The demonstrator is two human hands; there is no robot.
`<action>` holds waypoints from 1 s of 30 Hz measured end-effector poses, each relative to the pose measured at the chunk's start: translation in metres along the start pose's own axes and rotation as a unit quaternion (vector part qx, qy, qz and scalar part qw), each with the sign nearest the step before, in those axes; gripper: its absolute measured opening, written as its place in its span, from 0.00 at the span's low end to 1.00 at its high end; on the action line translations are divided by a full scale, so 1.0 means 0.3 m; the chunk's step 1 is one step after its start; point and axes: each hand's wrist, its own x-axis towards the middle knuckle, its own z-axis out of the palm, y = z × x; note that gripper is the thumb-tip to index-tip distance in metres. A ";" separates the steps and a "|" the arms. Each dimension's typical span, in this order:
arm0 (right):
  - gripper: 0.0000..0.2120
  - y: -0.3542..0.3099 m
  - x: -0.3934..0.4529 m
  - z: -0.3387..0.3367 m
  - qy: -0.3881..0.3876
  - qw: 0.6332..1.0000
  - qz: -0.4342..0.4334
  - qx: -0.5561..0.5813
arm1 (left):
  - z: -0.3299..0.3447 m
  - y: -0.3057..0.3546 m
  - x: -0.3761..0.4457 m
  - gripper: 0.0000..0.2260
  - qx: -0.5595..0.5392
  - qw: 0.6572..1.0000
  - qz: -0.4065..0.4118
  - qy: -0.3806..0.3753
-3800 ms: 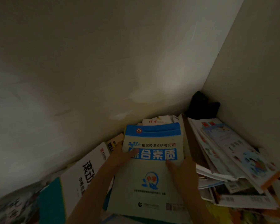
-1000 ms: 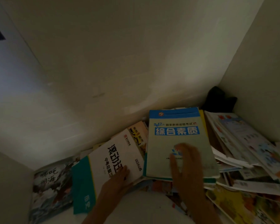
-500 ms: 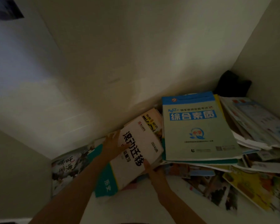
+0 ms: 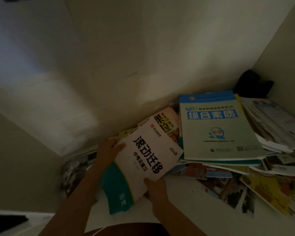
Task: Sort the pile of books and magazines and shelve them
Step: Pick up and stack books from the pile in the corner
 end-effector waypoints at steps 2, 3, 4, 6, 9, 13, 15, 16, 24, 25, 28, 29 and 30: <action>0.10 -0.009 -0.059 -0.007 -0.022 0.996 -0.046 -0.068 | -0.020 -0.026 -0.095 0.16 -0.067 0.997 -0.011 0.032; 0.11 -0.027 -0.087 -0.014 -0.039 0.993 -0.071 -0.085 | -0.031 -0.030 -0.135 0.15 -0.079 0.995 -0.027 0.054; 0.12 -0.055 -0.110 -0.023 -0.052 0.989 -0.099 -0.100 | -0.047 -0.028 -0.162 0.17 -0.091 0.992 -0.033 0.076; 0.12 -0.130 -0.136 -0.043 -0.062 0.975 -0.168 -0.131 | -0.079 0.013 -0.176 0.19 -0.137 0.985 -0.025 0.103; 0.13 -0.284 -0.117 -0.076 -0.014 0.937 -0.285 -0.201 | -0.114 0.156 -0.143 0.15 -0.252 0.960 0.002 0.124; 0.08 -0.545 -0.088 -0.201 0.122 0.895 -0.373 -0.213 | -0.068 0.405 -0.083 0.11 -0.387 0.917 0.010 0.093; 0.07 -0.654 -0.071 -0.297 0.171 0.882 -0.387 -0.208 | -0.008 0.515 -0.063 0.11 -0.398 0.916 0.004 0.052; 0.09 -0.699 -0.053 -0.349 0.188 0.876 -0.386 -0.218 | 0.026 0.564 -0.056 0.11 -0.394 0.919 0.005 0.031; 0.22 -0.835 0.167 -0.681 0.240 0.833 -0.252 -0.431 | 0.313 0.743 -0.032 0.12 -0.301 0.951 -0.019 -0.068; 0.26 -0.827 0.183 -0.699 0.247 0.827 -0.240 -0.444 | 0.324 0.752 -0.040 0.14 -0.326 0.941 -0.043 -0.077; 0.50 -0.786 0.215 -0.725 0.239 0.877 -0.168 -0.382 | 0.337 0.734 0.009 0.33 -0.416 0.885 -0.171 -0.117; 0.56 -0.781 0.213 -0.717 0.231 0.888 -0.160 -0.363 | 0.335 0.733 0.033 0.40 -0.445 0.854 -0.220 -0.154; 0.55 -0.784 0.197 -0.706 0.221 0.896 -0.150 -0.355 | 0.332 0.727 0.054 0.40 -0.463 0.830 -0.234 -0.205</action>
